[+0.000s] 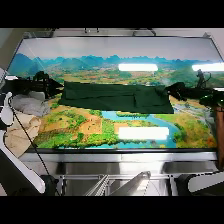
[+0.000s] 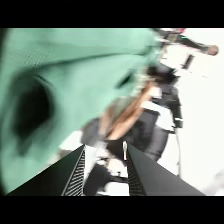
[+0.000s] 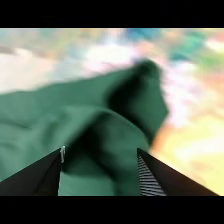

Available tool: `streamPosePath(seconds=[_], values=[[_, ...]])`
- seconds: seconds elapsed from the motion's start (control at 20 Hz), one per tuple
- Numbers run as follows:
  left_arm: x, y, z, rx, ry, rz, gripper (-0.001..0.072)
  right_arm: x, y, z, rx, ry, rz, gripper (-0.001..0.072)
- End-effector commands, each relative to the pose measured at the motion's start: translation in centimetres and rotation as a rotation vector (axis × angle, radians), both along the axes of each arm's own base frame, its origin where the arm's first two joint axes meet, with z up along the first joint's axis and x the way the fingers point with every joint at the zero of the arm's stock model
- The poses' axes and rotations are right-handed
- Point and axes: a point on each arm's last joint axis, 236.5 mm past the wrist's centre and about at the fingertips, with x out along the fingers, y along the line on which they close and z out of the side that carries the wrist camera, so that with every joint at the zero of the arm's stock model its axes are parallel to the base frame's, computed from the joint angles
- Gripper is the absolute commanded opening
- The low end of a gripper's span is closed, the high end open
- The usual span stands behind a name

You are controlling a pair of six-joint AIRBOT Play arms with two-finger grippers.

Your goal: Fold the shirts.

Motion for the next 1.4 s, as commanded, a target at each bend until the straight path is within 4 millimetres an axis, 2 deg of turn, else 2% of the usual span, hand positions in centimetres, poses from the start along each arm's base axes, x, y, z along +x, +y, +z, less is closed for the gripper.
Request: streamPosePath(seconds=[0.0,0.05,0.1,0.3,0.4,0.45,0.5,0.6,0.65,0.7,0.75,0.85,0.95,1.05,1.2,1.35], values=[[0.8,0.2,4.2,-0.120,-0.061,0.039,0.0260,-2.7,-1.8,-2.5,-0.109,0.126,0.048,0.0653],[1.0,-0.2,4.8,-0.108,-0.096,0.032,0.0094,-2.7,-1.5,-2.7,-0.110,0.131,0.056,0.0659],[1.1,-0.8,5.6,-0.095,-0.147,0.017,0.0000,-2.7,-1.2,-3.0,-0.107,0.138,0.059,0.0659],[1.0,-4.7,7.8,-0.065,-0.290,-0.066,-0.0001,-2.9,0.5,-3.6,-0.075,0.188,0.058,0.0653],[0.7,-8.0,8.3,-0.049,-0.330,-0.128,-0.0001,-3.4,2.1,-3.8,-0.057,0.208,0.101,0.0546],[0.2,-9.7,7.9,-0.029,-0.329,-0.166,-0.0001,-3.6,3.0,-4.0,-0.050,0.221,0.118,0.0545],[-0.2,-11.6,7.3,-0.003,-0.326,-0.205,-0.0002,-3.8,4.0,-4.2,-0.042,0.236,0.130,0.0462],[-1.2,-15.4,4.7,0.102,-0.320,-0.295,-0.0002,-3.9,6.1,-4.4,-0.026,0.244,0.162,0.0349],[-1.7,-17.1,3.1,0.172,-0.324,-0.340,-0.0002,-3.9,7.1,-4.3,-0.018,0.242,0.176,0.0266],[-2.1,-18.8,1.5,0.246,-0.338,-0.380,-0.0002,-3.9,8.1,-4.2,-0.012,0.239,0.190,0.0088],[-2.0,-20.0,0.1,0.313,-0.358,-0.401,-0.0002,-3.8,8.7,-3.9,-0.001,0.234,0.194,0.0022],[-1.4,-22.4,-2.3,0.451,-0.420,-0.417,-0.0002,-3.3,9.0,-3.0,0.030,0.219,0.177,0.0021],[-0.5,-24.1,-4.2,0.584,-0.472,-0.411,-0.0002,-3.2,8.3,-1.2,0.050,0.200,0.185,0.0021],[-0.2,-24.6,-5.7,0.694,-0.497,-0.414,-0.0002,-2.8,7.1,1.8,0.073,0.167,0.186,0.0021],[-0.6,-26.4,-7.2,0.720,-0.508,-0.426,-0.0002,-1.9,5.6,8.3,0.127,0.067,0.211,0.0020],[-1.8,-28.3,-9.2,0.679,-0.452,-0.433,-0.0001,-1.4,5.9,14.7,0.196,-0.038,0.254,0.0020]])
